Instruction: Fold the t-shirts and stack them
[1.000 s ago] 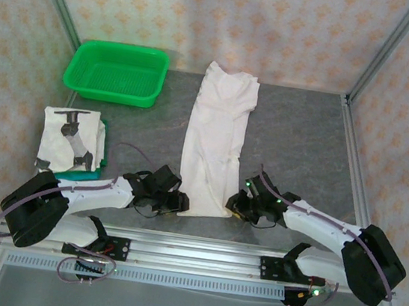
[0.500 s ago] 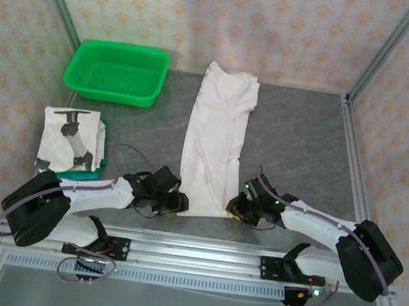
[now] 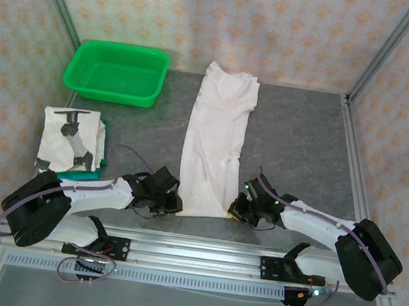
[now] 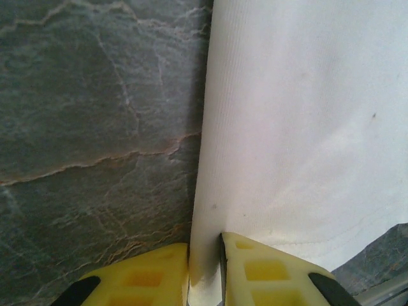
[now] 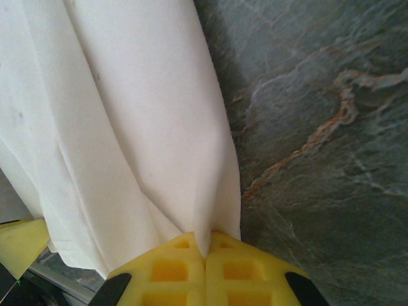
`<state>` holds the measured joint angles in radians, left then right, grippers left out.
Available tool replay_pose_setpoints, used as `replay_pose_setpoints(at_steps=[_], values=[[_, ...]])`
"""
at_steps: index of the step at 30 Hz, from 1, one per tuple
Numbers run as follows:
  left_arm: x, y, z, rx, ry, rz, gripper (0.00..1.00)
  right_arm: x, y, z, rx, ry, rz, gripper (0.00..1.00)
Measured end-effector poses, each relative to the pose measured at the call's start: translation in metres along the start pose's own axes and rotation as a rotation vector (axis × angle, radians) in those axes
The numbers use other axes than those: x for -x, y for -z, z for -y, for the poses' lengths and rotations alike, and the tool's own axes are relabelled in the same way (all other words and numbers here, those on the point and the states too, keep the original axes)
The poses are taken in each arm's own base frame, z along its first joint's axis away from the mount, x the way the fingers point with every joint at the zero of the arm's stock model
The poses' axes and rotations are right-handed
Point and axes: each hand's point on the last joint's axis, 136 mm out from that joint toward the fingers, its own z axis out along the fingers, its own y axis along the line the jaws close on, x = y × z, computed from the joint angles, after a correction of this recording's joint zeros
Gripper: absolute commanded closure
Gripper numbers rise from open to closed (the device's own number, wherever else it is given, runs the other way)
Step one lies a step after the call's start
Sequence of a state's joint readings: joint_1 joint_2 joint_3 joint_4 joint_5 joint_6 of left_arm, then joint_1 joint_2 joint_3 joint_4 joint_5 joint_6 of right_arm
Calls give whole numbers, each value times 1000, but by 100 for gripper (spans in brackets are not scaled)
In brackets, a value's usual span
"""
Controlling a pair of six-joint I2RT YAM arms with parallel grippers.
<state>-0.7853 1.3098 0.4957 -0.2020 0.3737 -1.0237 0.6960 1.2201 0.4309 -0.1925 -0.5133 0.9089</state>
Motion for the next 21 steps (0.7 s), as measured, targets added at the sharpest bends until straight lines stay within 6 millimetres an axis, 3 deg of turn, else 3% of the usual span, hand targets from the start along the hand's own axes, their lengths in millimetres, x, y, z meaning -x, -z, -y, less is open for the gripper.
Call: replay_pose_setpoints(at_steps=[12,21], values=[[1,7,16,-42,-17,1,72,0,0,0,-1,0,0,100],[-1,-3,6,2,-5,-22,74,0,-2,-1,6,1,-6,100]])
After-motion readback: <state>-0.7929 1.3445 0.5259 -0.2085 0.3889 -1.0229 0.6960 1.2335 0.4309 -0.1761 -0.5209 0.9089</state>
